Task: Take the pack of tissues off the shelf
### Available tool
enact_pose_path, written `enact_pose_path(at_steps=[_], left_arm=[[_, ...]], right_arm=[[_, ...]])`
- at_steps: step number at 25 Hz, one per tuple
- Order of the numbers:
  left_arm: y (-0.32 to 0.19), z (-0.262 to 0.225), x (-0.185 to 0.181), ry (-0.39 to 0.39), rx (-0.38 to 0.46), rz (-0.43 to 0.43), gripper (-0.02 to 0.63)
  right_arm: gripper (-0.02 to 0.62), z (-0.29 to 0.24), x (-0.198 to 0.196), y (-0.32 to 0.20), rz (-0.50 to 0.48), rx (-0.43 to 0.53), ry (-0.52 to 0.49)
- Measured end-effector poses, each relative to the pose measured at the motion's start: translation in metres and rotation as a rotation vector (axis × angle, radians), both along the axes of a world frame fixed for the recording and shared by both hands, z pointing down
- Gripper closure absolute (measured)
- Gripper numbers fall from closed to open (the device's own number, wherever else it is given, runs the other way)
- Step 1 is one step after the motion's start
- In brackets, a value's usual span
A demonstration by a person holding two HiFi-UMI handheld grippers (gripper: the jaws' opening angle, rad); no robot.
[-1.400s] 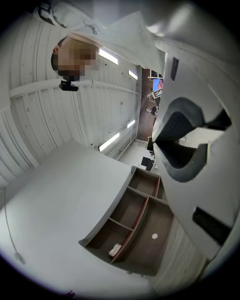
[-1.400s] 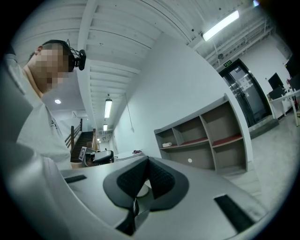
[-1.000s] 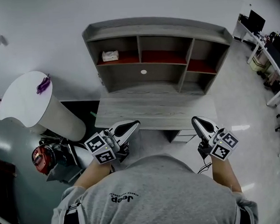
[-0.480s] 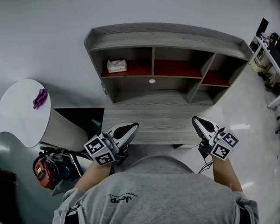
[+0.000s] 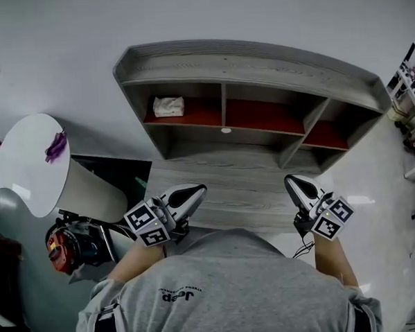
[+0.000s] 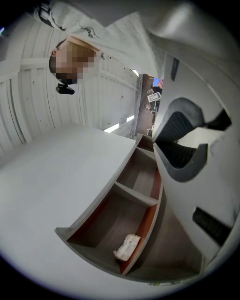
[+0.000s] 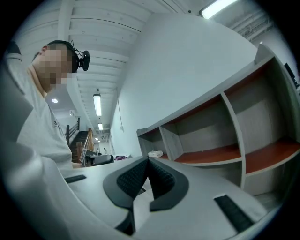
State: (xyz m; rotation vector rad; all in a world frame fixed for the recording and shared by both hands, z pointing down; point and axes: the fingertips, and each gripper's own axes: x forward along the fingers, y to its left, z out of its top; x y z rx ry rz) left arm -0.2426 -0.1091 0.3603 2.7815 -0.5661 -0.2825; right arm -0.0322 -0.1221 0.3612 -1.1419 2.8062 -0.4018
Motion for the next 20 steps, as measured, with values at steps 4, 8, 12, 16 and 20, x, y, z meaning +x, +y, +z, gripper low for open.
enact_pose_path(at_steps=[4, 8, 12, 16, 20], left_arm=[[-0.028, 0.002, 0.033, 0.003, -0.017, -0.089, 0.595], [-0.048, 0.001, 0.063, 0.011, -0.021, -0.139, 0.595], [-0.057, 0.004, 0.058, -0.012, -0.023, -0.171, 0.595], [-0.066, 0.005, 0.028, -0.010, -0.017, -0.196, 0.595], [-0.070, 0.003, -0.010, -0.004, -0.004, -0.224, 0.595]], right_arm=[[0.575, 0.006, 0.020, -0.039, -0.097, 0.013, 0.034], [0.574, 0.004, 0.030, -0.077, -0.183, 0.038, 0.069], [0.574, 0.005, 0.013, -0.103, -0.213, 0.047, 0.089], [0.572, 0.004, -0.024, -0.119, -0.226, 0.072, 0.143], [0.572, -0.007, -0.075, -0.126, -0.264, 0.108, 0.214]])
